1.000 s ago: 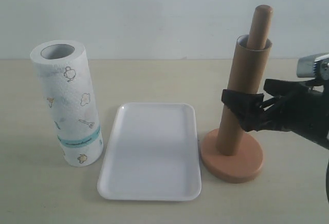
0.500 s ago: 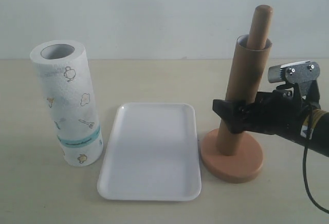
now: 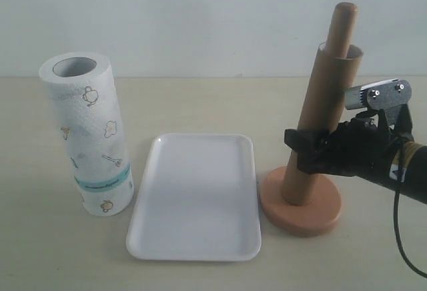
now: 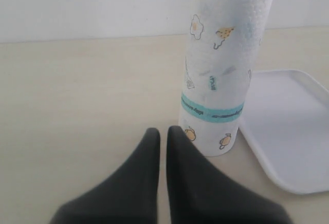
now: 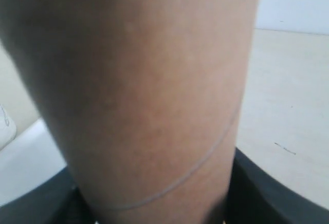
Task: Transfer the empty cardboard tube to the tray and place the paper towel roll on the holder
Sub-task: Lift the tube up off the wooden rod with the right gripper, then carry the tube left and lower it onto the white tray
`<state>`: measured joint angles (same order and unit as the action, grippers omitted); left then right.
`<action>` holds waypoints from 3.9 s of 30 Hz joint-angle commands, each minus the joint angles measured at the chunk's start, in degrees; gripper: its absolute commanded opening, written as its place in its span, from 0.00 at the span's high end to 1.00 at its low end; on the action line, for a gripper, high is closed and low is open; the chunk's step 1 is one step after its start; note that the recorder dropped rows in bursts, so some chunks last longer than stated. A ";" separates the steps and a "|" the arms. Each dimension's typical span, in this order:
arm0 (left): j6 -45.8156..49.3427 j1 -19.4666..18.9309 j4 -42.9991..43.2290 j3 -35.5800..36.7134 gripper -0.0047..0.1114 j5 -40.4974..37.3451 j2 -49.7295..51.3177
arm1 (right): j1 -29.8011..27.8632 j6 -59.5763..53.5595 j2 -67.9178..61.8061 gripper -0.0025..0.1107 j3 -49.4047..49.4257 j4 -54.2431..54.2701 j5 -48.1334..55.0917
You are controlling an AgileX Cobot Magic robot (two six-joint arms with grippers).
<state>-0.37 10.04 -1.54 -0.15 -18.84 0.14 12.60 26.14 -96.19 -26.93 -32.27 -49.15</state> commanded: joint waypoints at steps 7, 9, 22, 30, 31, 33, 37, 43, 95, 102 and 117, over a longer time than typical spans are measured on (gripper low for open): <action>0.37 -0.16 -0.60 0.15 0.92 0.93 -0.14 | 0.04 3.43 13.42 0.98 -0.06 -0.39 7.76; 0.37 -0.16 -0.60 0.15 0.92 0.93 -0.14 | 0.04 5.03 16.60 0.98 -0.06 -0.77 8.82; 0.37 -0.16 -0.60 0.15 0.92 0.93 -0.14 | 0.04 7.83 39.66 0.98 -2.40 -3.04 11.72; 0.37 -0.16 -0.60 0.15 0.92 0.93 -0.14 | 0.04 9.92 49.73 0.98 -7.28 -6.01 12.38; 0.37 -0.16 -0.60 0.15 0.92 0.93 -0.14 | 0.04 10.79 50.52 0.98 -7.87 -6.01 12.64; 0.37 -0.16 -0.60 0.15 0.92 0.93 -0.14 | 0.04 13.00 52.28 0.98 -9.51 -7.60 13.31; 0.37 -0.16 -0.60 0.15 0.92 0.93 -0.14 | 0.04 25.45 54.38 0.98 -14.12 -18.25 13.45; 0.37 -0.16 -0.60 0.15 0.92 0.93 -0.14 | 0.04 56.83 53.25 0.98 -20.81 -38.81 9.56; 0.37 -0.16 -0.60 0.15 0.92 0.93 -0.14 | 30.53 93.01 -6.60 0.98 -32.50 -65.04 37.28; 0.37 -0.16 -0.60 0.15 0.92 0.93 -0.14 | 29.61 94.10 -9.50 0.98 -32.50 -66.42 35.49; 0.37 -0.16 -0.60 0.15 0.92 0.93 -0.14 | 29.61 93.17 -13.22 0.94 -32.50 -67.68 41.07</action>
<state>-0.37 10.04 -1.54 -0.15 -18.84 0.14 42.35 120.14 -109.47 -59.67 -98.95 -9.59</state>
